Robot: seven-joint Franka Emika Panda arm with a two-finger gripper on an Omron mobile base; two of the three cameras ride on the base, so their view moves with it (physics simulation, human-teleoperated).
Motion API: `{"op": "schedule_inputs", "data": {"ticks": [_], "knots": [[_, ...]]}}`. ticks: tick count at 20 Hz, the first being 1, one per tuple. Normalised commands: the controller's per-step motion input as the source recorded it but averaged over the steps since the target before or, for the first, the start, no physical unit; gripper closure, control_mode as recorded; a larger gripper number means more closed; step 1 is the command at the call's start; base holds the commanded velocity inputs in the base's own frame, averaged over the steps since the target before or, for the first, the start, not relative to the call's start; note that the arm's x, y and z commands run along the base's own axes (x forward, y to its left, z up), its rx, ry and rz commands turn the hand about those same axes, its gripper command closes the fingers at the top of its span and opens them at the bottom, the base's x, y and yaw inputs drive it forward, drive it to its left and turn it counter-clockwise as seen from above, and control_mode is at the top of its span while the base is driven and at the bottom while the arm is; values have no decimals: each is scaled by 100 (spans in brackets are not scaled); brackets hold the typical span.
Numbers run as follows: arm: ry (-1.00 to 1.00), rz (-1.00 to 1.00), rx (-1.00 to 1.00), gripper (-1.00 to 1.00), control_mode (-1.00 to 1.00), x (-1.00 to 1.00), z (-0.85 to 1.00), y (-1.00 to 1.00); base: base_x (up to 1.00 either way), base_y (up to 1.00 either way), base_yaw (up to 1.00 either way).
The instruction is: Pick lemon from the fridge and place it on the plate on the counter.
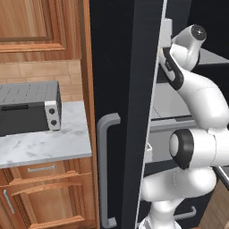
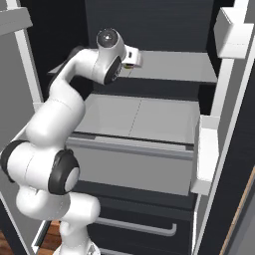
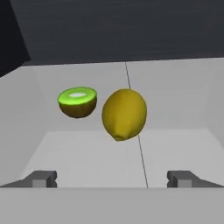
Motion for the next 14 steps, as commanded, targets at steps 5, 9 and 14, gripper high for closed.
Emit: {"op": "schedule_inputs", "data": {"ticks": [5,9,14], "knots": [[5,0,0,-100,-100,42,-3,-3,0,0,0],[13,0,0,-100,-100,38,4,-10,0,0,0],[12,0,0,-100,-100,34,10,-18,0,0,0]]}}
